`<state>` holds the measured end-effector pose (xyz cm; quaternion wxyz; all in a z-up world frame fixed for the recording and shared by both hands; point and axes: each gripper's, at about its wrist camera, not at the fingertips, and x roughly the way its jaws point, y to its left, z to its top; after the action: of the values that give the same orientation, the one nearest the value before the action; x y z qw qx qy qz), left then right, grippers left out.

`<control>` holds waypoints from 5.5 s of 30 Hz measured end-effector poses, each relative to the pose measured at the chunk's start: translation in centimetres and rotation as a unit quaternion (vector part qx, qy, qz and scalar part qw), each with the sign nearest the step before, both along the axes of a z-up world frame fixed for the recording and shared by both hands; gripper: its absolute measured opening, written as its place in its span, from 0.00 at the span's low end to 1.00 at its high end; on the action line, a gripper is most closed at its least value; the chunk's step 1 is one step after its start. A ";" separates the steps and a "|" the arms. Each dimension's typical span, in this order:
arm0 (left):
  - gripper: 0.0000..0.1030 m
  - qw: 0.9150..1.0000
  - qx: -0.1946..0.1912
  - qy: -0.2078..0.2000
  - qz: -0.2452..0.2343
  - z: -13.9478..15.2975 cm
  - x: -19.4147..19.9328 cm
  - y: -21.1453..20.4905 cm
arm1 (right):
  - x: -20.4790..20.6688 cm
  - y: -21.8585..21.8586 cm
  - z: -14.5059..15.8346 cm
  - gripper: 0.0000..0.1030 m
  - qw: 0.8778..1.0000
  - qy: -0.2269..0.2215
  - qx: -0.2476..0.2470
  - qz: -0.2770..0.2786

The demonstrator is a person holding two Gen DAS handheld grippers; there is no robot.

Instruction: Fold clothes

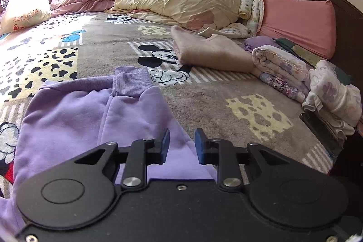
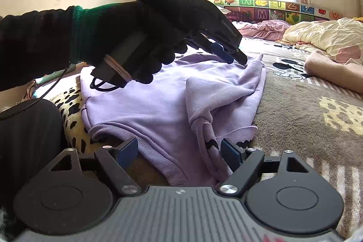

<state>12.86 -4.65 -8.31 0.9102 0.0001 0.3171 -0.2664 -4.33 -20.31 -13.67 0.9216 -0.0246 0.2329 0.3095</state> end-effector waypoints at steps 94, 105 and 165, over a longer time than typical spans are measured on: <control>0.14 0.960 -0.105 -0.022 0.257 -1.4 -12.5 13.9 | -0.2 2.7 0.6 0.76 1.000 0.010 0.021 -0.003; 0.13 0.987 0.096 -0.122 0.053 -2.2 -12.4 4.9 | 1.6 -0.6 -0.1 0.73 0.986 0.078 0.150 -0.002; 0.12 0.944 0.317 -0.088 0.012 -7.1 -15.6 4.3 | 2.6 4.4 2.0 0.25 0.998 0.043 0.037 0.027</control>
<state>-2.78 -0.31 -15.38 0.8905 0.3084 0.3035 -0.1405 -1.73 -15.91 -11.70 0.9022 0.0162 0.2602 0.3437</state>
